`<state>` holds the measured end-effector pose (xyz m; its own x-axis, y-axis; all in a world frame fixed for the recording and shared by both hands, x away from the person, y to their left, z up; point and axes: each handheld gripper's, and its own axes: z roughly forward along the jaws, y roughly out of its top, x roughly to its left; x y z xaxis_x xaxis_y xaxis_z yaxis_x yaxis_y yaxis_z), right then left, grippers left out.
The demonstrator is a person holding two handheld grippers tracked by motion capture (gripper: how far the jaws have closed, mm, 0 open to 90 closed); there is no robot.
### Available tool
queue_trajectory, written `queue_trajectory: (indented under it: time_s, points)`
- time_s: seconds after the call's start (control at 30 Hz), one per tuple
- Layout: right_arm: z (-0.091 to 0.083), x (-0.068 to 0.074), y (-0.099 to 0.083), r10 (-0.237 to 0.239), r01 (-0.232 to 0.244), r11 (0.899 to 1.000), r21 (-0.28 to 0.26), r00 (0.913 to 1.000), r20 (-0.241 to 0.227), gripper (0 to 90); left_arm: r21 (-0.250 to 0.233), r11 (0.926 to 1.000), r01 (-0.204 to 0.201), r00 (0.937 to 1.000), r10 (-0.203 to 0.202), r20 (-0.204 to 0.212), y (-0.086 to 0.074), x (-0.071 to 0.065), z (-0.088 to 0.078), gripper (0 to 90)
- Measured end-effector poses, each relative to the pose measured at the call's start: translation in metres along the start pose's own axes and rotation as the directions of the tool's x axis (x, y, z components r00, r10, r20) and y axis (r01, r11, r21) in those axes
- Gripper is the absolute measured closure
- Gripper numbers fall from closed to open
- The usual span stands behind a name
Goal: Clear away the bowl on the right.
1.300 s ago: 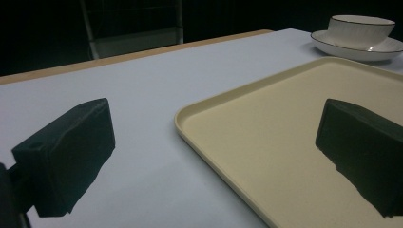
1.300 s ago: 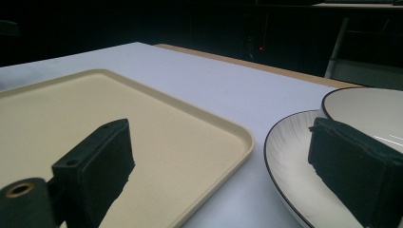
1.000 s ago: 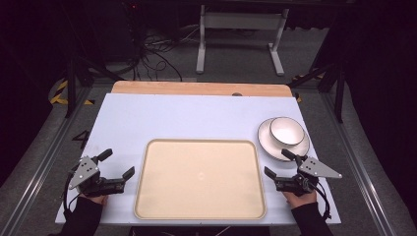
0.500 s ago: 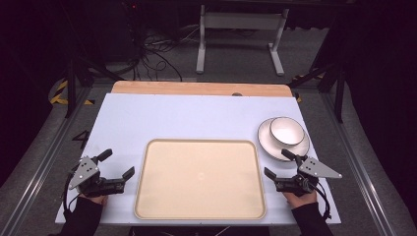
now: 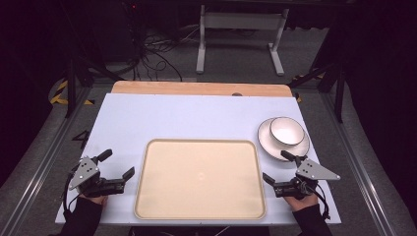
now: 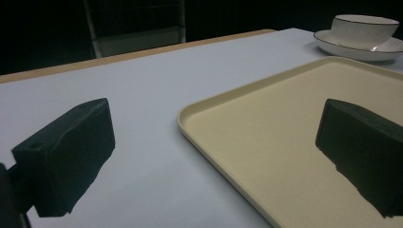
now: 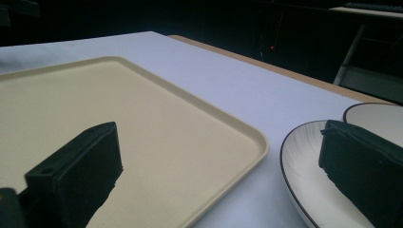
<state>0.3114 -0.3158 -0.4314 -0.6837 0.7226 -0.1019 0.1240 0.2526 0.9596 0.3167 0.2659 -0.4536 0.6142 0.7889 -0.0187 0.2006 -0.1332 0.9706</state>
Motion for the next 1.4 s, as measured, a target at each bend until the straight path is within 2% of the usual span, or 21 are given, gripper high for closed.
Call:
queue_trajectory:
  time_s: [0.07,0.2,0.3,0.7,1.03,1.27,1.4]
  points:
    - [-0.001,0.001,0.002,-0.004,0.004,1.000,-0.005,1.0000,0.003,0.6,0.005,1.0000,0.001,1.0000,-0.001,0.000,0.000,0.000,0.000,0.1]
    - [-0.003,-0.001,0.006,0.017,-0.017,1.000,-0.018,0.9999,0.003,0.6,0.007,1.0000,-0.001,1.0000,0.001,-0.001,0.000,0.000,0.000,0.1]
    - [-0.008,-0.004,0.010,0.037,-0.037,0.999,-0.006,0.9993,0.001,0.7,0.008,1.0000,-0.001,1.0000,0.001,-0.003,0.000,-0.001,0.000,0.1]
    - [-0.018,-0.010,0.029,0.042,-0.042,0.999,-0.022,0.9990,0.016,1.8,0.011,0.9999,0.000,0.9999,0.000,-0.010,0.000,-0.001,0.001,0.1]
    - [-0.019,-0.026,0.046,0.026,-0.025,0.999,-0.020,0.9986,0.046,2.9,0.014,0.9999,-0.004,0.9999,0.004,-0.012,0.000,-0.001,0.001,0.1]
    - [-0.018,-0.039,0.052,0.063,-0.062,0.998,-0.024,0.9964,0.056,3.3,0.014,0.9999,-0.003,0.9999,0.003,-0.011,0.000,-0.001,0.002,0.1]
    - [-0.018,-0.044,0.057,0.057,-0.056,0.998,-0.016,0.9964,0.062,5.5,0.015,0.9999,-0.003,0.9999,0.003,-0.012,0.000,-0.001,0.002,0.1]
